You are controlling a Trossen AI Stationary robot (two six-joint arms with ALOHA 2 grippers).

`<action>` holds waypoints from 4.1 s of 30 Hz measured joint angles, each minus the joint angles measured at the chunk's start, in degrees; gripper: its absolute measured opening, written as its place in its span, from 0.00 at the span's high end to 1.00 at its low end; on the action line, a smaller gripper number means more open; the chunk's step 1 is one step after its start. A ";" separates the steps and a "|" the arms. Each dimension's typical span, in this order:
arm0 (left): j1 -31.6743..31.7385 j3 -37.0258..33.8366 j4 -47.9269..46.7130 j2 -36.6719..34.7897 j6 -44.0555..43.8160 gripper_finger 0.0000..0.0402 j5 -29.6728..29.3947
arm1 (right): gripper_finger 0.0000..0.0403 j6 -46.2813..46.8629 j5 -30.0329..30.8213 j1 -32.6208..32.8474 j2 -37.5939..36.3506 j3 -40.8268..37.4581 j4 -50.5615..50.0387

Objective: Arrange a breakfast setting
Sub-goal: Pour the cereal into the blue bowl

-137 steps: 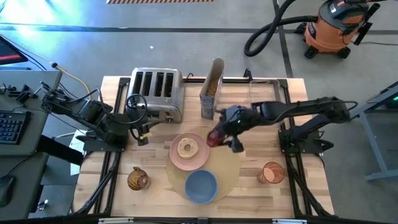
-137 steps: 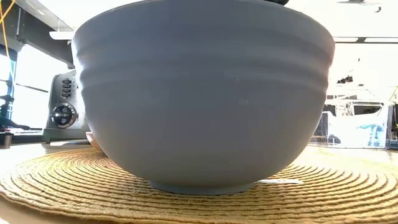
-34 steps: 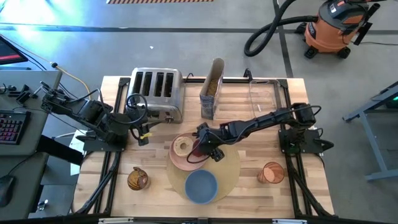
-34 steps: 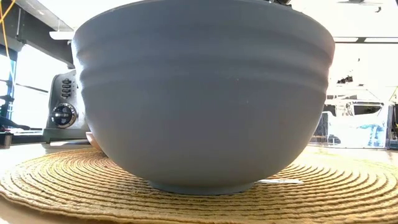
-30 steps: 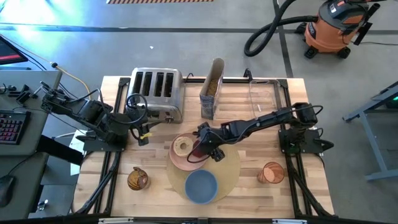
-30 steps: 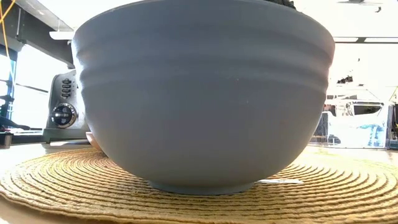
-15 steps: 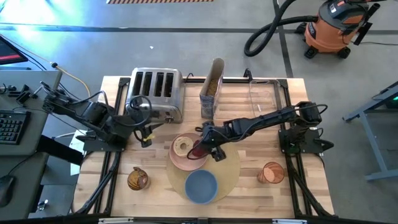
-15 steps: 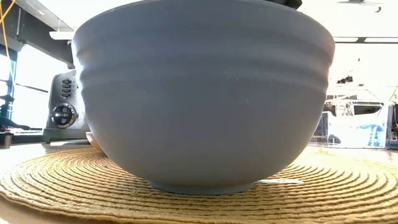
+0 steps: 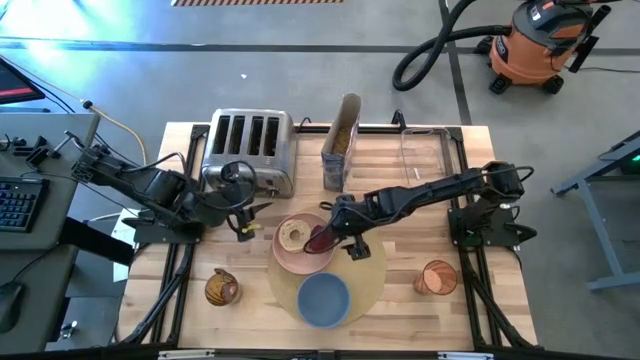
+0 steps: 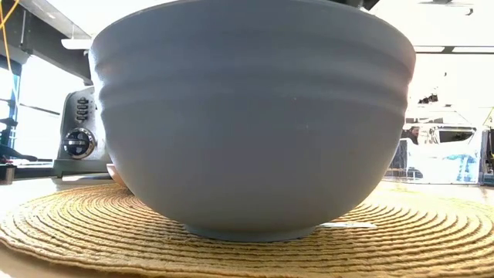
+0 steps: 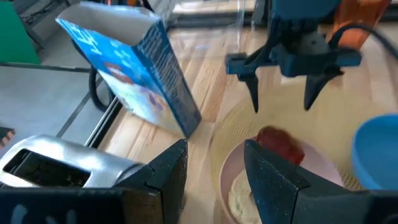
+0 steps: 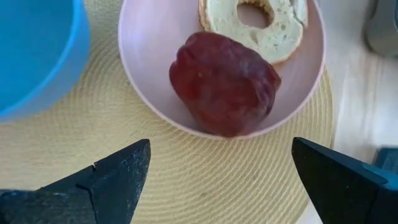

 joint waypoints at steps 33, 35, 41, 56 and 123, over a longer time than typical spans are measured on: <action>4.11 0.00 7.14 -0.04 7.98 0.63 -0.02 | 0.08 34.47 24.66 3.88 -10.35 -0.02 -8.19; 4.11 0.00 7.14 -0.04 8.01 0.63 -0.02 | 0.08 39.11 28.28 4.23 -10.35 -0.02 -7.91; 4.11 0.00 7.01 -0.04 8.07 0.63 -0.02 | 0.08 49.05 33.13 4.08 -9.62 -0.07 -6.26; 4.11 0.11 5.65 -5.79 10.59 0.63 -0.25 | 0.08 60.30 40.25 2.95 -3.13 -0.07 1.41; 4.09 0.04 -2.36 -9.83 8.04 0.63 0.46 | 0.08 83.66 55.68 -4.45 17.67 -0.02 3.44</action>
